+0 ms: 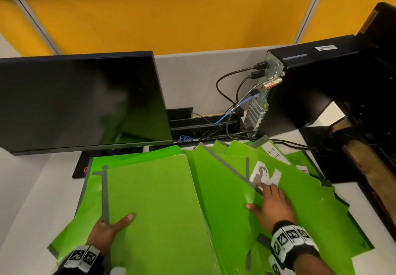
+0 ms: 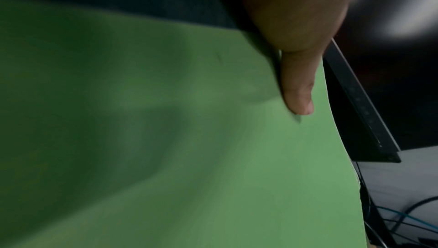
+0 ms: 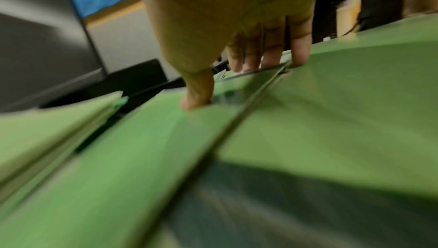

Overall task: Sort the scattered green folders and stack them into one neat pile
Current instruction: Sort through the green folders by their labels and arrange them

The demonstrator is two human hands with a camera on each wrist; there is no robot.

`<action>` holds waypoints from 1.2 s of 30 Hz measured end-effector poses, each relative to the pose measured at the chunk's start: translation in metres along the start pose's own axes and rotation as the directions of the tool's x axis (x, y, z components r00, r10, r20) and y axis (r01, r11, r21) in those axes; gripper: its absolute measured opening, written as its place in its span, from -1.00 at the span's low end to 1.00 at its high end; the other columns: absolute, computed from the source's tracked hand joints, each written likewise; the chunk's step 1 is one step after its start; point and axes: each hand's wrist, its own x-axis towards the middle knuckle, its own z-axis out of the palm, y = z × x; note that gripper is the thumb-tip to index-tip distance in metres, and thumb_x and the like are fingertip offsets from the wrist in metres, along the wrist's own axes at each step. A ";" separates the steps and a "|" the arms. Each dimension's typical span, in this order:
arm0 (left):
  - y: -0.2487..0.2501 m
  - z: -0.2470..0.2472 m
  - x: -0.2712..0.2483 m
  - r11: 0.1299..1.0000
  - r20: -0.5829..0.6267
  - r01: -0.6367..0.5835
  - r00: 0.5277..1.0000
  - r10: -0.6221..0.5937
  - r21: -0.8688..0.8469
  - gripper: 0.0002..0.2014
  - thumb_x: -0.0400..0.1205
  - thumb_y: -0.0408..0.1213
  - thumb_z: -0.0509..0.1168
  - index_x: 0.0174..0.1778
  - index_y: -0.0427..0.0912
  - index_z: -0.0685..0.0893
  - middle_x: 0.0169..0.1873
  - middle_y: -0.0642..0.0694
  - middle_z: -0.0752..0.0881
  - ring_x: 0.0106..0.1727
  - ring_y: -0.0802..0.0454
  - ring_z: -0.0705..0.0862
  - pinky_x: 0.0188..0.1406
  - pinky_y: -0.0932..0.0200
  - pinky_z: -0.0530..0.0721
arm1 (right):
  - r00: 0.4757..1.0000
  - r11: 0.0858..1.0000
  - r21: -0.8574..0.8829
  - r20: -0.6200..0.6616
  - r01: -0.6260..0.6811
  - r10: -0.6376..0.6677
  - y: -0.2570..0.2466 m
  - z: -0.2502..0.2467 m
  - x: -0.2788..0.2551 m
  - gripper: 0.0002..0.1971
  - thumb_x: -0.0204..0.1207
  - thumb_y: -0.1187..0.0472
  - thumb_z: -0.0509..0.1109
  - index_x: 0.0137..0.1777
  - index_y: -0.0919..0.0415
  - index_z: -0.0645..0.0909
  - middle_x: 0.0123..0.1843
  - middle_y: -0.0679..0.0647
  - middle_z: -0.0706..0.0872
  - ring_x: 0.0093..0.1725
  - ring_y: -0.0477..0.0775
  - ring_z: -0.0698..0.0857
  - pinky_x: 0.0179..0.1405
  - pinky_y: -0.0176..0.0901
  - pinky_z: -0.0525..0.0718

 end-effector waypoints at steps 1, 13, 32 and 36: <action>0.000 0.000 -0.001 1.000 -0.010 -0.011 1.000 0.011 0.015 -0.68 0.36 -0.35 0.56 -0.02 -0.35 0.70 -0.25 -0.18 0.77 -0.15 -0.12 0.73 -0.32 0.21 0.57 | 0.999 0.999 0.035 0.038 -0.034 0.032 -0.002 -0.008 0.004 -0.23 0.31 -0.36 0.37 0.44 0.03 0.36 0.37 0.07 0.48 0.36 0.15 0.48 0.28 0.04 0.52; -0.001 -0.020 -0.001 0.990 -0.129 0.024 0.992 -0.006 0.140 -0.66 0.32 -0.21 0.61 -0.28 -0.33 0.62 -0.38 -0.21 0.68 -0.26 -0.17 0.65 -0.25 0.06 0.58 | 0.995 0.983 0.184 0.093 0.010 -0.028 0.040 -0.097 0.029 -0.44 0.44 -0.07 0.43 0.43 -0.17 0.36 0.35 0.12 0.63 0.27 0.18 0.64 0.20 -0.07 0.58; 0.009 -0.037 -0.011 0.932 -0.152 0.147 0.983 -0.101 0.330 -0.16 0.11 0.19 0.61 -0.03 -0.49 0.56 -0.52 -0.13 0.51 -0.47 -0.03 0.45 -0.50 0.17 0.38 | 0.697 0.728 -0.210 -0.209 0.653 -0.686 -0.020 -0.205 0.040 -0.70 0.20 0.20 0.64 -0.14 -0.20 0.74 -0.22 -0.36 0.63 -0.10 0.05 0.64 -0.10 0.07 0.61; 0.012 -0.038 -0.011 0.913 -0.117 0.141 0.988 -0.104 0.384 -0.04 -0.31 0.39 0.39 -0.23 -0.36 0.50 -0.56 -0.10 0.44 -0.51 0.00 0.38 -0.54 0.21 0.34 | 0.559 0.655 -0.103 -0.435 0.748 -0.706 -0.021 -0.238 0.023 -0.90 0.33 0.14 0.43 -0.26 -0.02 0.79 -0.20 -0.23 0.74 -0.03 -0.06 0.66 0.06 -0.05 0.60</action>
